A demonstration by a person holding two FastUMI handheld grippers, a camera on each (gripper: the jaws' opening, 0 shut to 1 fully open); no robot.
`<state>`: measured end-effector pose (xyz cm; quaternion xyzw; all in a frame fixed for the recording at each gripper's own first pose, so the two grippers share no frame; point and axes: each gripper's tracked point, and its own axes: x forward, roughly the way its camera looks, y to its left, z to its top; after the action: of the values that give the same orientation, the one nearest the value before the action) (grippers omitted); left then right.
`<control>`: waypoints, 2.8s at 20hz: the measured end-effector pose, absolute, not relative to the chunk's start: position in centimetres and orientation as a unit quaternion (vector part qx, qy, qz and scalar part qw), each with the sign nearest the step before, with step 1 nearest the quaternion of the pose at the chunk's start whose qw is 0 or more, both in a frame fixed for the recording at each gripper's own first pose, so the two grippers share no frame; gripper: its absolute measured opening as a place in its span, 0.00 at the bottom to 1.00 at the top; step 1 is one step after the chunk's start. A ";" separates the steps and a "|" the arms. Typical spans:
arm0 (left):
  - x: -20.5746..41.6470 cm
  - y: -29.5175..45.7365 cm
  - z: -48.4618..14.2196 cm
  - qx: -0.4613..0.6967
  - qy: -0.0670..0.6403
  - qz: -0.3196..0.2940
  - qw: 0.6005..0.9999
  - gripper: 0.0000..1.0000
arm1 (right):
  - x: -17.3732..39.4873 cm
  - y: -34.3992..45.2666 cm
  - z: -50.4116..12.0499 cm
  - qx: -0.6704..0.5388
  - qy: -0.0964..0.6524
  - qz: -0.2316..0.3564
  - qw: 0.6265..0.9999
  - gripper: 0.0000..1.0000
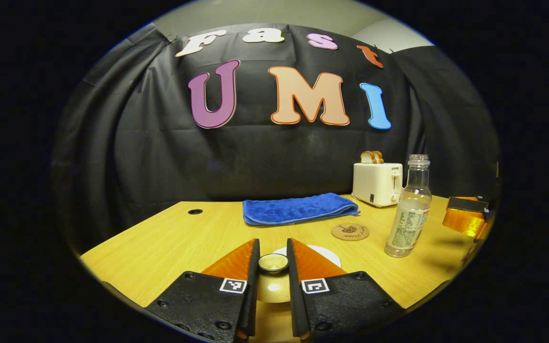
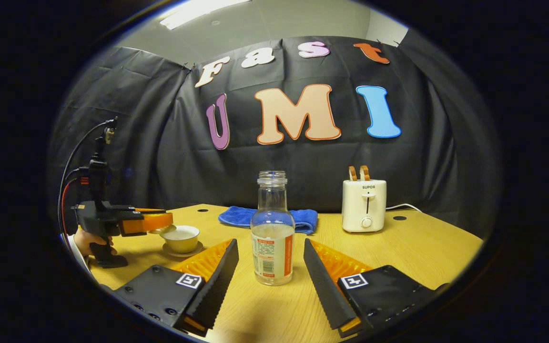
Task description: Open the teacup lid with one hand, grasp the water bottle and pour water into the teacup with the other hand; after pouring, place the water bottle on the coaster and then close the teacup lid.
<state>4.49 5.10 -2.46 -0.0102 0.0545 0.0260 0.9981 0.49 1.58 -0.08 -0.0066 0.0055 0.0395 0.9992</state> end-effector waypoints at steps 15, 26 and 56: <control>0.8 10.5 -1.8 -0.017 0.023 0.065 0.997 0.27 | 6.6 2.0 -2.3 -0.010 0.071 0.046 0.996 0.97; 0.5 11.4 -2.0 -0.017 0.022 0.068 0.997 0.27 | 9.0 2.1 -3.8 -0.026 0.109 0.028 0.993 0.80; 0.4 11.5 -2.1 -0.019 0.023 0.074 0.997 0.27 | 11.7 9.2 -3.3 -0.585 0.107 0.018 0.804 0.80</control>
<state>0.40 11.49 -2.07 -0.0189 0.0234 0.0740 0.9968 11.68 9.18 -3.30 -0.5854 0.1065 0.0180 0.8035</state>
